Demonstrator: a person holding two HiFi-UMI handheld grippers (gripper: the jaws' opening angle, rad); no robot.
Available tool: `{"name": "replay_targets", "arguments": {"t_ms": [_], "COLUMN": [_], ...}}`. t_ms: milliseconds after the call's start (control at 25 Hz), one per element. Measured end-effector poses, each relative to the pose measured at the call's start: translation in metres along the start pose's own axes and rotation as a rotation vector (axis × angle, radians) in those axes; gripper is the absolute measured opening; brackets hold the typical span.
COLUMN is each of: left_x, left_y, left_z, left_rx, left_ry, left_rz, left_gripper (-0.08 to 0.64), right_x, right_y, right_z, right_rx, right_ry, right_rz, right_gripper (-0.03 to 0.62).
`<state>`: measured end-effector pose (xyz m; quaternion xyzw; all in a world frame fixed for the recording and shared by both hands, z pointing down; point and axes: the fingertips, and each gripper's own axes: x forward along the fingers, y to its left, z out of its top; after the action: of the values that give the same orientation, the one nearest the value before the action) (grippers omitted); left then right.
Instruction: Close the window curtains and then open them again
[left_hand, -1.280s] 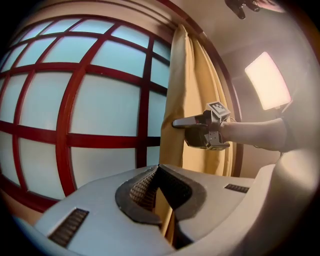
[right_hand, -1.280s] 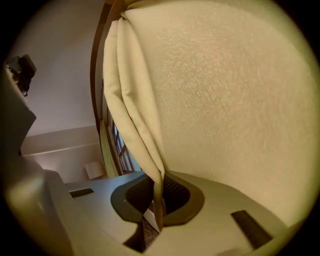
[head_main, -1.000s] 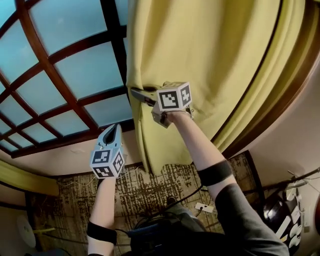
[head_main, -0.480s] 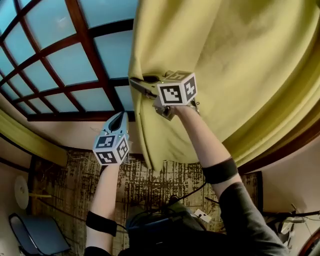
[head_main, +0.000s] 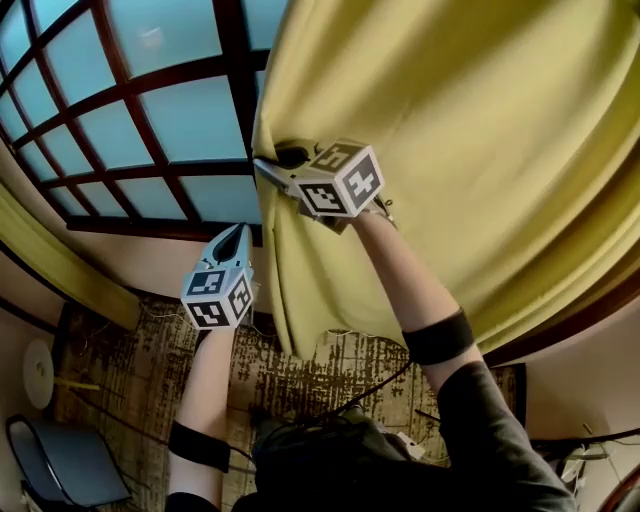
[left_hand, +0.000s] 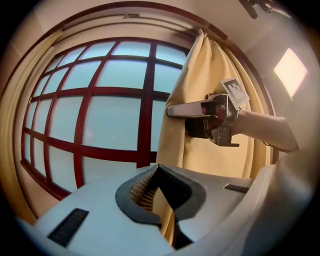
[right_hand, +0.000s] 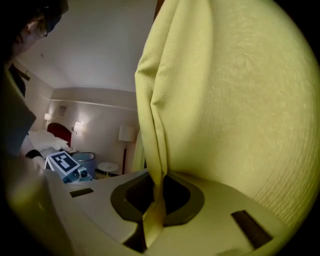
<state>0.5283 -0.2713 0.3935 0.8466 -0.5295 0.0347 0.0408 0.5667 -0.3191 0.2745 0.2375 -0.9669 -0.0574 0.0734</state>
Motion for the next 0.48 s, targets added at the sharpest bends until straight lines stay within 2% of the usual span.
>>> {"name": "replay_targets", "arguments": {"t_ms": [120,320,480], "left_x": [-0.010,-0.028,-0.042], "left_y": [0.028,0.083,0.123], "left_z": [0.009,0.017,0.014], "left_rx": [0.001,-0.016,-0.036], "left_ry": [-0.014,-0.028,-0.028], "left_rz": [0.018,0.072,0.110], "left_gripper": [0.004,0.004,0.004], "right_x": [0.042,0.105,0.143], "right_y": [0.017,0.034,0.049], "right_z": [-0.001,0.013,0.033], "right_rx": [-0.028,-0.007,-0.045], "right_ry": [0.040,0.023,0.012], "right_rz": [0.039,0.063,0.097], "right_gripper": [0.030,0.031,0.031]}}
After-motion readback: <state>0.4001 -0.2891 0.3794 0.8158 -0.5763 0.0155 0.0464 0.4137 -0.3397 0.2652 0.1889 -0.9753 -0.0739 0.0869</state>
